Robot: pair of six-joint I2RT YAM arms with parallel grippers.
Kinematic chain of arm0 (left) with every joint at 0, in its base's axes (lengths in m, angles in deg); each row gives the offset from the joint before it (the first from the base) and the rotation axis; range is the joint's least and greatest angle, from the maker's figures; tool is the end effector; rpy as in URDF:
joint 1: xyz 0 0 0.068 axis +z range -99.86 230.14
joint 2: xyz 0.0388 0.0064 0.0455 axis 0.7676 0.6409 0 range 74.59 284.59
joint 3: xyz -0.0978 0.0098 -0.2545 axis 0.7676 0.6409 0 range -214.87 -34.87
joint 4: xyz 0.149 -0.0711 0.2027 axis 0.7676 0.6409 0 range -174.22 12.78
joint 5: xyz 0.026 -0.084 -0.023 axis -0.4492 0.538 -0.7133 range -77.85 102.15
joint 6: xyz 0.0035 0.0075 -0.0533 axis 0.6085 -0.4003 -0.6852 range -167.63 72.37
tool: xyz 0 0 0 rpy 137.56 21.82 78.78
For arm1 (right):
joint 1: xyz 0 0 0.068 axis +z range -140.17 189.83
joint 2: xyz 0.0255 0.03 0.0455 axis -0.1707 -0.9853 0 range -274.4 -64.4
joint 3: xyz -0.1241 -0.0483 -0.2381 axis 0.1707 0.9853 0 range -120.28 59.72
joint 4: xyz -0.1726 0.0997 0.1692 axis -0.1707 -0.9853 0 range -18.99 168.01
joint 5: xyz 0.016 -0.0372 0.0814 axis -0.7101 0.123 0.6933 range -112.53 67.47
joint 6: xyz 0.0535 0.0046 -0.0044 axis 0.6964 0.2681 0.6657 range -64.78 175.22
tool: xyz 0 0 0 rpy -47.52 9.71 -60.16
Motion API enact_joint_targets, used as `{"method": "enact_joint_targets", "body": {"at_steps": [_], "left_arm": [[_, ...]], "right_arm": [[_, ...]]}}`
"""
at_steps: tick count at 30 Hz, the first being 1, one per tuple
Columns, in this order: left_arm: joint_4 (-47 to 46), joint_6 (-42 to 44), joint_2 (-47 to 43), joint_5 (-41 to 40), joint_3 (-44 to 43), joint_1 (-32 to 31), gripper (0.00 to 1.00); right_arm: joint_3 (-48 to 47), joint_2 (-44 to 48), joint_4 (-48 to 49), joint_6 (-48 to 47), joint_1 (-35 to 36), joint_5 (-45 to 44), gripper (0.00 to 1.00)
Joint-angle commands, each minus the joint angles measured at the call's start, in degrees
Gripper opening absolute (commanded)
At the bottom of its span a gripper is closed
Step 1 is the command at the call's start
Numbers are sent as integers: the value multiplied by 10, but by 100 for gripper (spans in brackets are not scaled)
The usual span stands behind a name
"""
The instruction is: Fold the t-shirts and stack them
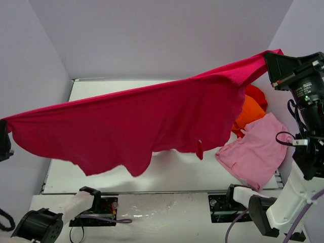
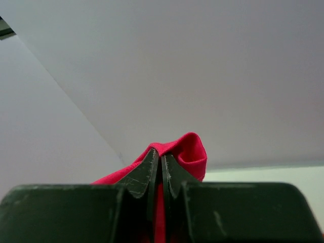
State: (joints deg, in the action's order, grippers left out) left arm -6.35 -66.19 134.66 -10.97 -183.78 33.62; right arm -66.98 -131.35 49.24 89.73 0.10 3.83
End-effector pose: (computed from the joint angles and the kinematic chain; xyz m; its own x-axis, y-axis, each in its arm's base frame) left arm -0.0554 0.0310 0.6088 0.2074 -0.3668 -0.9069 -0.0445 0.9225 -0.3833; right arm 0.0805 0.0022 0.6528 0.2914 0.4651 -0.8359 -0.4718 0.8301 0.2974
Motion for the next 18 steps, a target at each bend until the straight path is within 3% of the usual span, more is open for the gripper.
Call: {"method": "enact_joint_targets", "body": {"at_steps": [1,5,10,13,15,18], "left_arm": [[-2,30,109,-74,78,0,0],[-27,37,181,-65,111,5,0],[-41,20,341,80,35,61,0],[-33,2,476,165,-112,92,0],[-63,-1,503,190,-132,98,0],[-104,2,522,209,-173,103,0]], "right_arm": [[102,-75,28,7,-13,-7,0],[146,-145,32,1,-12,-2,0],[96,-311,86,18,-8,50,0],[-17,-442,109,54,1,97,0],[-166,-510,110,78,13,124,0],[-292,-597,152,170,11,158,0]]}}
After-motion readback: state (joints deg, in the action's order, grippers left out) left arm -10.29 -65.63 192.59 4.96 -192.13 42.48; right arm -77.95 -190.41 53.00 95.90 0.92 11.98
